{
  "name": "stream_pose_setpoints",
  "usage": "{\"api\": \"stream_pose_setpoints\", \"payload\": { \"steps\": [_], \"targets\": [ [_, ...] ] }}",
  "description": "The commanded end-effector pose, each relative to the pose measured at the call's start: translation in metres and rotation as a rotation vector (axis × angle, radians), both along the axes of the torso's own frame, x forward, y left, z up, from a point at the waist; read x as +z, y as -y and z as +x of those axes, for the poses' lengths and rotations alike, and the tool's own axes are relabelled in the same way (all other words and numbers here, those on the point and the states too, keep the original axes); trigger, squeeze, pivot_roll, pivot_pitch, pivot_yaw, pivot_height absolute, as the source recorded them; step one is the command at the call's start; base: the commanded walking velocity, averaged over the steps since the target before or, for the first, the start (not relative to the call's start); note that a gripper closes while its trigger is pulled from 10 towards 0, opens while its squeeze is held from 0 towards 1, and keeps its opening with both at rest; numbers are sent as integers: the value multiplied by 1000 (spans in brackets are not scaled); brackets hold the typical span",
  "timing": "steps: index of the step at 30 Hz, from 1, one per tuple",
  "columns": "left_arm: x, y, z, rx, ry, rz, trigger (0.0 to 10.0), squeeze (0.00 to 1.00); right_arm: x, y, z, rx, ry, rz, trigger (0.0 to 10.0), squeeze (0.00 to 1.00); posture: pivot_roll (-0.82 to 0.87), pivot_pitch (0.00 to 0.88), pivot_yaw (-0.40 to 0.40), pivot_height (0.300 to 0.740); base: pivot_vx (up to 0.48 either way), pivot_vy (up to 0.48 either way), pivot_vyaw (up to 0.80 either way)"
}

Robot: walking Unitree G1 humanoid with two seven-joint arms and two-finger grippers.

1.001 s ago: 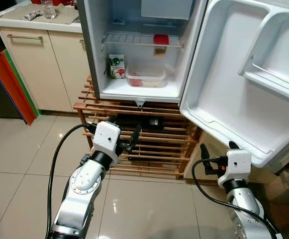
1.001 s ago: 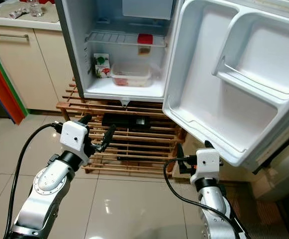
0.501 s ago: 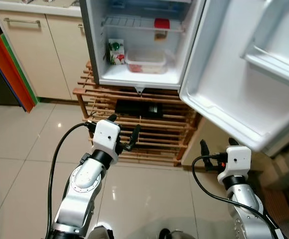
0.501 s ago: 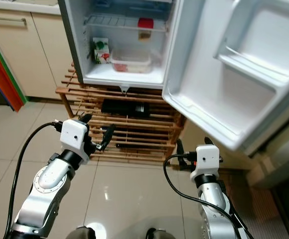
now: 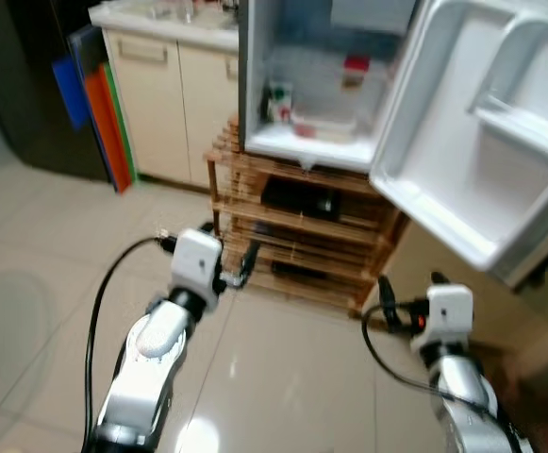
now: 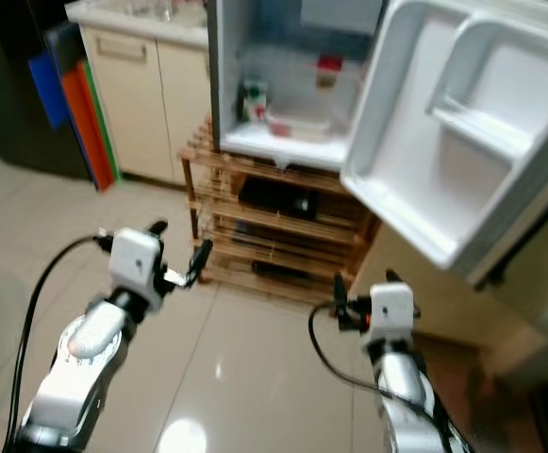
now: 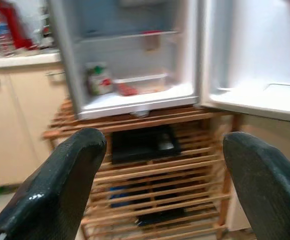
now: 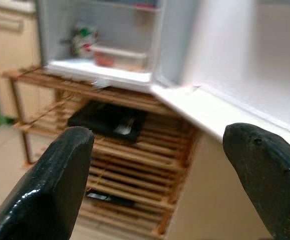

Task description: Restocking fridge

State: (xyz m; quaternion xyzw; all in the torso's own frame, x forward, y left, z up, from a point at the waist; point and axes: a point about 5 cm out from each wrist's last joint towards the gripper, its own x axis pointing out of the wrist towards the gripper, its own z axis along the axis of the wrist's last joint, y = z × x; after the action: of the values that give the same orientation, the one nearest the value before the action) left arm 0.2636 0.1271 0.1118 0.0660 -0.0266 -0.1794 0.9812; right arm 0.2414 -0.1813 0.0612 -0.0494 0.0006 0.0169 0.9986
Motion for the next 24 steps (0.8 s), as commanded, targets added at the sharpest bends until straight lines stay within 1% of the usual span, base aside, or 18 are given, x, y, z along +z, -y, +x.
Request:
{"api": "stream_pose_setpoints", "payload": {
  "steps": [1,12,16,24],
  "targets": [
    [4,9,2,-35,16,1,10000,0,-5,9,-5,-29,-28,-18,10000,0,-50,0,-33,740,439,0,0],
    [4,11,1,-47,15,15,10000,0,-6,7,-3,-37,-33,-31,10000,0,-47,0,-29,740,435,0,0],
    [6,11,2,-51,18,0,10000,0,-9,11,-4,-57,-49,-41,10000,0,-45,0,-29,740,0,0,0],
    [5,11,3,-52,14,11,10000,0,-10,10,-6,-60,-51,-44,10000,0,-50,0,-24,740,0,0,0]
  ]
}}
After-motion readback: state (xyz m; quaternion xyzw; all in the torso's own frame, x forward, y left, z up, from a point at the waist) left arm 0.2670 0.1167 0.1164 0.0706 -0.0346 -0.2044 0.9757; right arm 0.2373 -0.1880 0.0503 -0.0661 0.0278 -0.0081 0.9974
